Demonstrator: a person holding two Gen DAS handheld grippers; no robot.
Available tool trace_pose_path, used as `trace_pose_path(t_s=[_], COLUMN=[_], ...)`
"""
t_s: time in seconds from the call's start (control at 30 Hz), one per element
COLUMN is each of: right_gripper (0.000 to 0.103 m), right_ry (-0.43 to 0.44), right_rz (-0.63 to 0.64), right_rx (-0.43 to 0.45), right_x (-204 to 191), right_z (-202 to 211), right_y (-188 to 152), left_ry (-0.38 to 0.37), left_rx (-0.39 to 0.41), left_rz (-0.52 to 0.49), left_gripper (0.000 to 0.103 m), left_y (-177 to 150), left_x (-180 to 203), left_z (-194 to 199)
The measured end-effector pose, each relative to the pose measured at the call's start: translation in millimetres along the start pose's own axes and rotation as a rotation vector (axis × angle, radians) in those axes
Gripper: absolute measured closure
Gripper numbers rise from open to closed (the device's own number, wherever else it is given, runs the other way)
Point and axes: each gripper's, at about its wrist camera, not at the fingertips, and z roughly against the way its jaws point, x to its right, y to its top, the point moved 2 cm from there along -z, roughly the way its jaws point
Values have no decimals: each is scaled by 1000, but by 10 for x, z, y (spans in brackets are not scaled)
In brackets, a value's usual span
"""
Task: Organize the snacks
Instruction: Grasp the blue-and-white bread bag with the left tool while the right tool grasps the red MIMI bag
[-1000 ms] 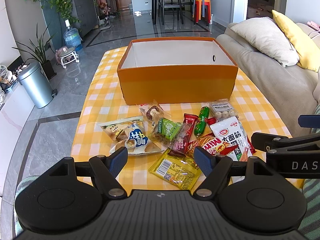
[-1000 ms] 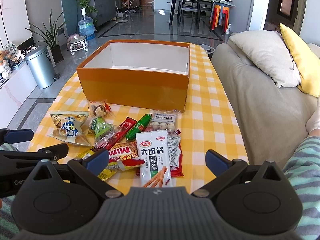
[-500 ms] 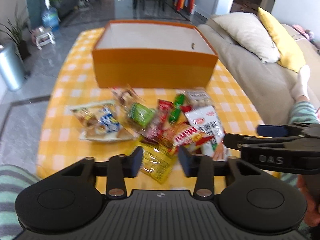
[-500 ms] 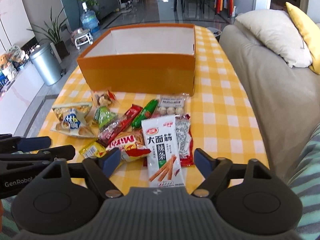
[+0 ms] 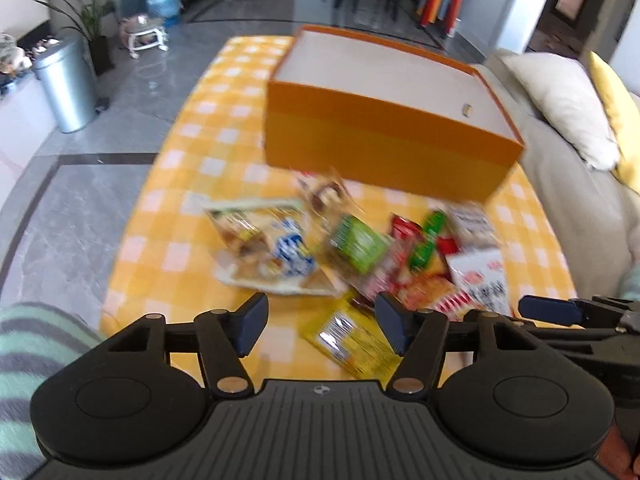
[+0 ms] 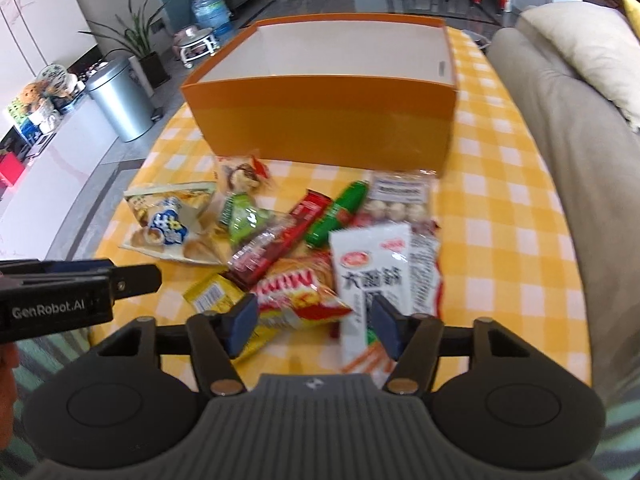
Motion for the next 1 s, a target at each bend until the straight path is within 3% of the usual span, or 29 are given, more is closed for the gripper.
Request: trace_pose_path(t_s=[0.23, 0.6, 1.0], right_gripper=[41, 46, 57], right_ry=[-35, -41, -6], right_rz=[47, 55, 48], right_rx=[-67, -168, -176], right_x=[-147, -207, -169], right_z=[-356, -686, -743], right_y=[207, 205, 186], left_ry=[47, 77, 94], left_rx=[-18, -58, -67], left_rz=[10, 16, 2], left_gripper=[31, 26, 28], left_y=[167, 266, 262], left_x=[-118, -189, -138], left_z=[-269, -652, -825])
